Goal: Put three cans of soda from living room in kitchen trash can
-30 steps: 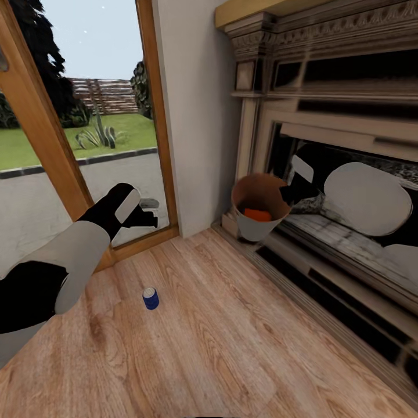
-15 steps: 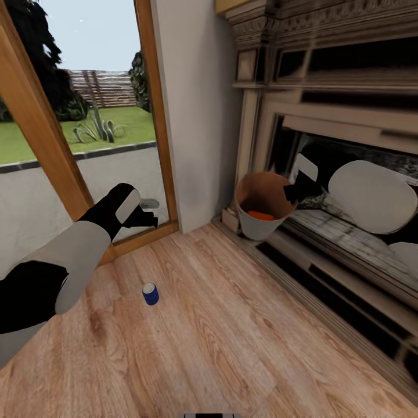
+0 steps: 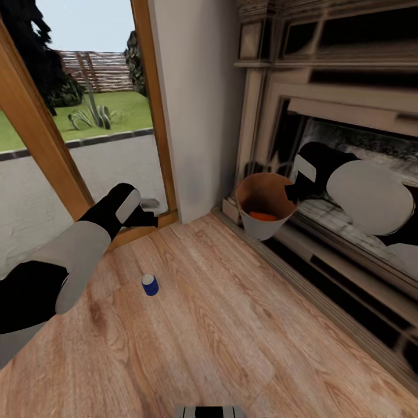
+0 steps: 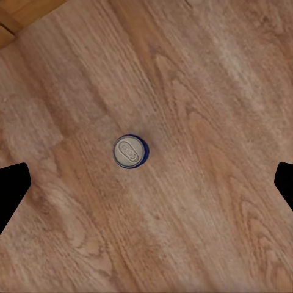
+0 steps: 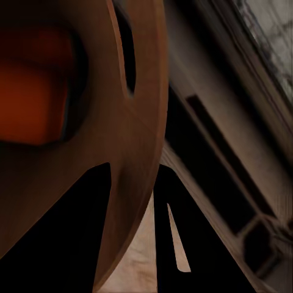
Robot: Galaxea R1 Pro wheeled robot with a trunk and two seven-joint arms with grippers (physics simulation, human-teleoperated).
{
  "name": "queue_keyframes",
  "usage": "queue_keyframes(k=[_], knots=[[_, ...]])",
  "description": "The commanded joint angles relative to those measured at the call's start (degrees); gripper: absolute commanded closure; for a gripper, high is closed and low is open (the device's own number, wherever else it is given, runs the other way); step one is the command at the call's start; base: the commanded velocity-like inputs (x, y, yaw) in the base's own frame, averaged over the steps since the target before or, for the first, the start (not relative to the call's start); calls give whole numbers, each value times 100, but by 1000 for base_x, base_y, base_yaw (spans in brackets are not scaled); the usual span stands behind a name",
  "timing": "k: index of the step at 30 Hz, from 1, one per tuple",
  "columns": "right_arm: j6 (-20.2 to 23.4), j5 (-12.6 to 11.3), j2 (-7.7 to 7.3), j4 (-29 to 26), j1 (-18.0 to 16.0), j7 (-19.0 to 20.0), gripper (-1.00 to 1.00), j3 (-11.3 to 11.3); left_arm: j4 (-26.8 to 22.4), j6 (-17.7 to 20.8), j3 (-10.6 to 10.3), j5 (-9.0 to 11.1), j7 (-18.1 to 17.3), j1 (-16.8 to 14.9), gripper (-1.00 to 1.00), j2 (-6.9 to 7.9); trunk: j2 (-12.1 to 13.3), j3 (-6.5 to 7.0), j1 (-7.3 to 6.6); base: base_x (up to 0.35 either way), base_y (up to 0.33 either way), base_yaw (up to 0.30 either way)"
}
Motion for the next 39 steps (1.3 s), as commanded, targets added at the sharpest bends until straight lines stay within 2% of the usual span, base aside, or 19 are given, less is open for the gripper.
queue_keyframes(k=[1,16,23,26,28,30,35,39], knots=[[0,-29,1,-6,-5,11,100,-54,-3,0,1,0,0,0,-100,-1,-3,-21,0,0,0,0],[0,-29,51,-14,-16,11,100,-12,-31,0,17,4,10,0,-100,6,-23,-354,39,0,0,0],[0,-29,272,-15,-78,11,100,19,-41,0,8,0,12,0,-100,0,-32,-509,57,0,0,0],[0,-29,332,-14,-98,11,100,49,-42,0,5,2,16,0,-100,-1,-32,-509,57,0,0,0],[0,-29,513,-8,-241,11,100,210,-46,0,3,5,18,0,-100,3,-32,-509,57,0,0,0],[0,-29,599,-8,-279,11,100,280,-48,0,3,5,18,0,-100,3,-32,-509,57,0,0,0],[0,-29,715,-7,-378,11,100,411,-47,0,3,6,19,0,-100,5,-32,-509,57,0,0,0],[0,-29,741,0,-518,11,100,550,-43,0,3,6,23,0,-100,0,-32,-509,57,0,0,0]])
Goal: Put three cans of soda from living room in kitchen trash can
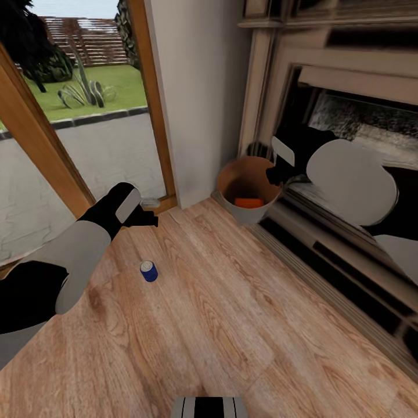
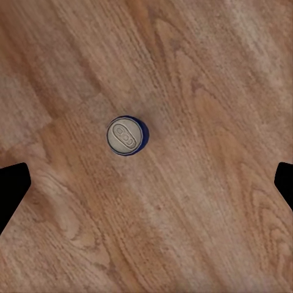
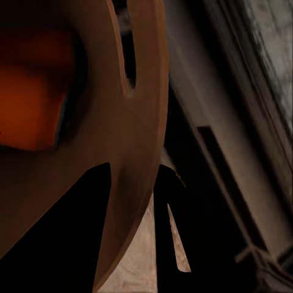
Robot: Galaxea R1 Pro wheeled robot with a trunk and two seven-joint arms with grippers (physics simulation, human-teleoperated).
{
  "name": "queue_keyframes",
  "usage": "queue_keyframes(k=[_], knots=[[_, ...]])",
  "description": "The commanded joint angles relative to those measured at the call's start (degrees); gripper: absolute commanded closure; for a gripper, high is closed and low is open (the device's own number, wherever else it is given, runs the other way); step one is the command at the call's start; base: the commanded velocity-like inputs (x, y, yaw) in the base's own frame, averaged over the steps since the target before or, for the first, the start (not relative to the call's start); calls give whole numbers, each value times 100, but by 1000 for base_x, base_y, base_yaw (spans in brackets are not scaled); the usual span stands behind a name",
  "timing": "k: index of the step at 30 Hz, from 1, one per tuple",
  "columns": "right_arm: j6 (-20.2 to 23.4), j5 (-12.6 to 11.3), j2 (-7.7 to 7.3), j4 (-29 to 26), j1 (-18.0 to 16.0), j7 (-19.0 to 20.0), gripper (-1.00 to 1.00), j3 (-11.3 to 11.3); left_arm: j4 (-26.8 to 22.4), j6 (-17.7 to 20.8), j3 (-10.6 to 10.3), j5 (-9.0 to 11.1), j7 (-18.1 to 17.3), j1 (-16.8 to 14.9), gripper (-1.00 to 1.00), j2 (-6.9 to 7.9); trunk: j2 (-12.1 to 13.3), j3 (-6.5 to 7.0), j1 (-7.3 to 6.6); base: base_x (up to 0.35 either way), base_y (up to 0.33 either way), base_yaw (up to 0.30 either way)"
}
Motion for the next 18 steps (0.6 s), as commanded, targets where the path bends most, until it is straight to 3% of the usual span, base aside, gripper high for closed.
queue_keyframes(k=[1,8,18], knots=[[3,50,2,-17,-33,6,100,19,1,0,0,-1,1,0,-100,-1,0,1,-1,0,0,0],[3,50,20,-15,-244,6,100,103,-5,0,0,-1,1,0,-100,4,0,1,-1,0,0,0],[3,50,17,-15,-288,6,100,89,-6,0,1,-1,-2,0,-100,4,0,1,-1,0,0,0]])
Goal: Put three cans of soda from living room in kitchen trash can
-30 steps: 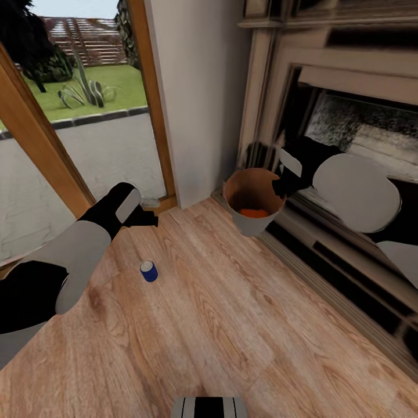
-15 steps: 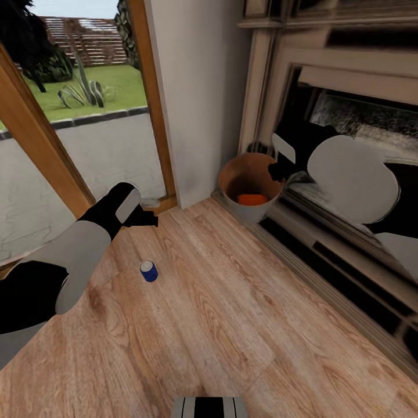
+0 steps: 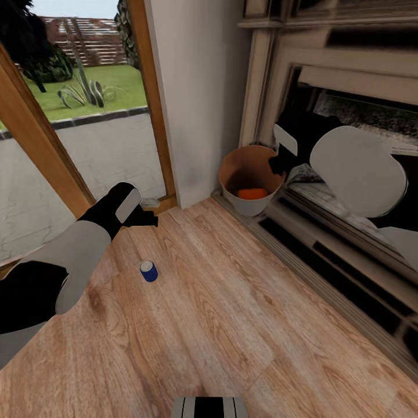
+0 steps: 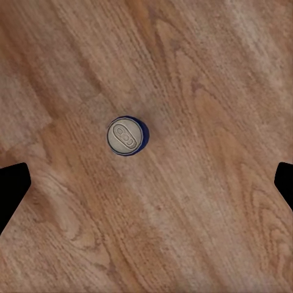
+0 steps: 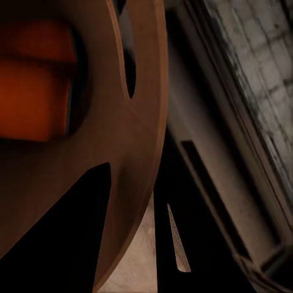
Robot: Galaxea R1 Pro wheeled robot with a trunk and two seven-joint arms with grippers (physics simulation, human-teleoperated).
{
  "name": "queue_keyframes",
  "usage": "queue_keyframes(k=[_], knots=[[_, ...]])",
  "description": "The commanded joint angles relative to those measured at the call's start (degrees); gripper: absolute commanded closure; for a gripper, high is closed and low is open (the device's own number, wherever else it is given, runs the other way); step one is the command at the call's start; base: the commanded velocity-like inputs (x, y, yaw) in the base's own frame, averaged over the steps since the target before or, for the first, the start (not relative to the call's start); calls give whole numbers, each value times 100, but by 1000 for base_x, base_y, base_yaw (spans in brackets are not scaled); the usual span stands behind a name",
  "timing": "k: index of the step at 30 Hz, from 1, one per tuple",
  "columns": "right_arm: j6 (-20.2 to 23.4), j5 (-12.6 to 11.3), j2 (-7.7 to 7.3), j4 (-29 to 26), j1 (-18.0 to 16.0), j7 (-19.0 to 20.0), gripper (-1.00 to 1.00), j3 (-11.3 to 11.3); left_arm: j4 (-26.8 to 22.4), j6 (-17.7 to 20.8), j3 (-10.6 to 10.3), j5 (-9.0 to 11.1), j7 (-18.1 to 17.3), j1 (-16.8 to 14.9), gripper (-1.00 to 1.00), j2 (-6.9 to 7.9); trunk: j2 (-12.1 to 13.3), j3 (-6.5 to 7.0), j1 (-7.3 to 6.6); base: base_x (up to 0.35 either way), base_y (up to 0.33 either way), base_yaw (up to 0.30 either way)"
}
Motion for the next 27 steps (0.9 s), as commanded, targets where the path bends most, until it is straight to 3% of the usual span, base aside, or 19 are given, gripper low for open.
queue_keyframes(k=[1,27], knots=[[0,-10,1,-6,-5,7,100,-46,0,0,3,-1,-2,0,-100,0,-1,1,-1,0,0,0],[0,-10,2,-8,3,7,100,-55,-9,0,0,-1,-4,0,-100,2,-1,1,-1,0,0,0]])
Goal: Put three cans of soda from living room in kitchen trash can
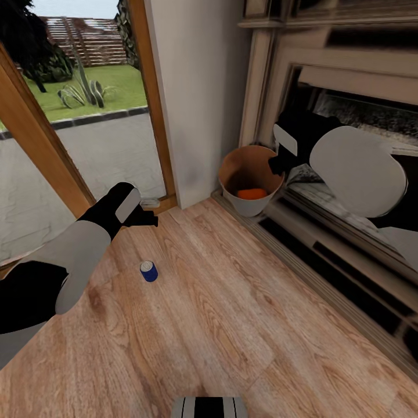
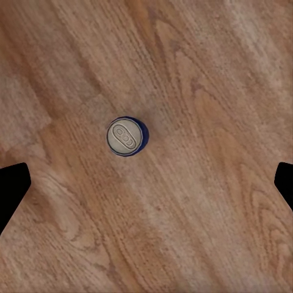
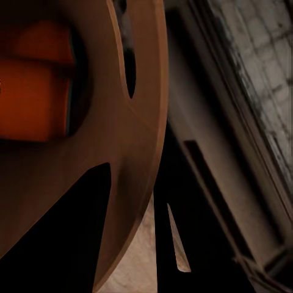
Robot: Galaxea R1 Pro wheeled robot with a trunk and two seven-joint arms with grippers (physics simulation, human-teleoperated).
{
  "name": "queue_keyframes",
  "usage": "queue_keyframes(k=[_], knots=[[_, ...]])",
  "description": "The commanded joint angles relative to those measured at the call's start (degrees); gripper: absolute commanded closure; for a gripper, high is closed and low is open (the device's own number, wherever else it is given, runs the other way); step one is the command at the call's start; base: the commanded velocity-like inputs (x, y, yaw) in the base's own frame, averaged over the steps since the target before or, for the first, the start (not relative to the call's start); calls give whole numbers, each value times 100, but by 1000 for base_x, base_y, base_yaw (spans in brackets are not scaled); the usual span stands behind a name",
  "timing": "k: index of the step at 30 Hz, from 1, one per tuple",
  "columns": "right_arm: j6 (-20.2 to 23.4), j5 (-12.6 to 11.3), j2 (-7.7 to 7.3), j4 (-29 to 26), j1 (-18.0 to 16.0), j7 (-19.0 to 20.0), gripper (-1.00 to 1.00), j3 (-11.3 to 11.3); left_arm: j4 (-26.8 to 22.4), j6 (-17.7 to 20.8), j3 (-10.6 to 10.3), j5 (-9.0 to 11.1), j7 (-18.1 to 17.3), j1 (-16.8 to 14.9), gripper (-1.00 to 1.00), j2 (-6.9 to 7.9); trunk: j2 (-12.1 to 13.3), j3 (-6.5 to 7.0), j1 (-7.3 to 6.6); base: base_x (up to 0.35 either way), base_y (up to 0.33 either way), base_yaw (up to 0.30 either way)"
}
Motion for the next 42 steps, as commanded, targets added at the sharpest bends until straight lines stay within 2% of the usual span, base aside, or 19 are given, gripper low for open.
queue_keyframes(k=[1,8,15,42], knots=[[0,10,-2,-7,-2,7,100,-22,0,0,8,-1,0,0,-100,-1,-1,1,-1,0,0,0],[0,10,-13,-12,0,10,100,-44,15,0,22,-1,-9,0,-100,-2,-1,1,-1,0,17,0],[0,6,-22,-18,4,10,100,-78,15,0,26,-1,-17,0,-100,-2,-1,6,-1,0,206,-21],[0,9,-64,-22,16,8,100,-65,39,0,35,-1,-20,0,-100,3,-1,173,-1,30,92,-183]])
